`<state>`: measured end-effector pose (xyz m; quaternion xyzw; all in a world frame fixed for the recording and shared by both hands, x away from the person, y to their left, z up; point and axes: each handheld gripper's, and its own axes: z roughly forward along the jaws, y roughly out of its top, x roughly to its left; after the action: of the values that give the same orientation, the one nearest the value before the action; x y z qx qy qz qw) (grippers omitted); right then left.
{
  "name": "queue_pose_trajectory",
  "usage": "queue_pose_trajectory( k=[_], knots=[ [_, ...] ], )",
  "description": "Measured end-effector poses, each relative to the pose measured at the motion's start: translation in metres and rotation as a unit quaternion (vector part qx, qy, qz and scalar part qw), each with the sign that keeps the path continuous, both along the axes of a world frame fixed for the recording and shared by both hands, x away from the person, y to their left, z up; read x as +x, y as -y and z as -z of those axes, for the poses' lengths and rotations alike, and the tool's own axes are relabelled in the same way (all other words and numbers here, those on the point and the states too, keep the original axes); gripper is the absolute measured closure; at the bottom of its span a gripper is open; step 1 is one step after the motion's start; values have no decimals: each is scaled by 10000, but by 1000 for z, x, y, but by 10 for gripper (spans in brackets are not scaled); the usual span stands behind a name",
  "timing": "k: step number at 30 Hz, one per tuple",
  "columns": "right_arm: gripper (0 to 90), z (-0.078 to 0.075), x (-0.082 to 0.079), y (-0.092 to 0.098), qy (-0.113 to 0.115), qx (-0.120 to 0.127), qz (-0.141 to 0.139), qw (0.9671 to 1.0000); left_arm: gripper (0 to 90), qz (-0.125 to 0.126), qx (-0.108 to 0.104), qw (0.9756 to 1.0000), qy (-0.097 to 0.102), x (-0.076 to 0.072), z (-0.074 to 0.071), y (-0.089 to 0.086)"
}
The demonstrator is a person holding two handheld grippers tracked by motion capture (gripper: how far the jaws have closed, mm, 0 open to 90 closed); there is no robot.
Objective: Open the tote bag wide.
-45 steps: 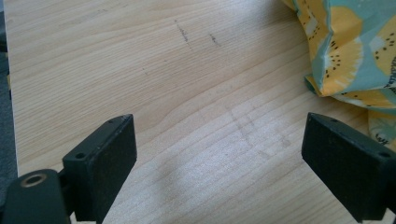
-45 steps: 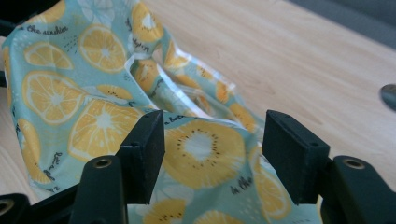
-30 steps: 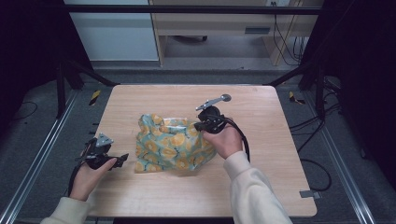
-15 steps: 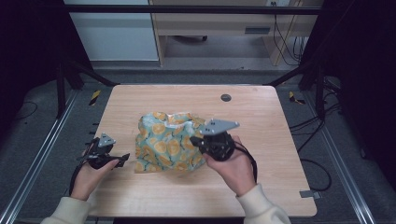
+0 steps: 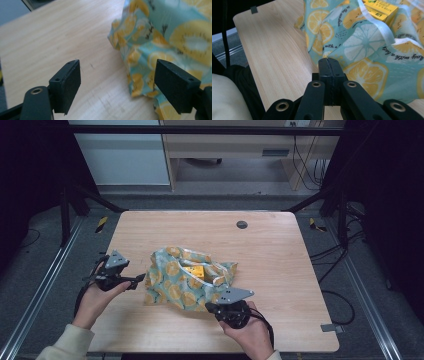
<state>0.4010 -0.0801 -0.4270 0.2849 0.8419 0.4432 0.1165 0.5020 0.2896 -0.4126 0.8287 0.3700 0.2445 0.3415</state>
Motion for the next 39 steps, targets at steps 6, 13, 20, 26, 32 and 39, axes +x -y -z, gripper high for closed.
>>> queue_pose_trajectory(
  k=[6,13,20,26,32,39],
  knots=[
    [900,6,-1,-2,-44,14,-20,10000,194,272,221,9994,31,21,-20,21],
    [900,9,0,-1,-55,-6,-14,10000,182,496,265,9984,-92,37,-30,43],
    [900,13,-1,-2,-95,-56,-20,9999,176,609,347,9974,-145,52,-42,67],
    [900,17,-2,-4,-125,-131,-84,9998,208,772,479,9951,-385,65,-37,88],
    [900,17,-1,-4,-124,-153,-97,9998,432,922,899,9894,-674,68,-32,98],
    [900,17,-1,-3,-131,-159,-73,9998,817,958,1066,9868,-747,68,-33,99]
  ],
)
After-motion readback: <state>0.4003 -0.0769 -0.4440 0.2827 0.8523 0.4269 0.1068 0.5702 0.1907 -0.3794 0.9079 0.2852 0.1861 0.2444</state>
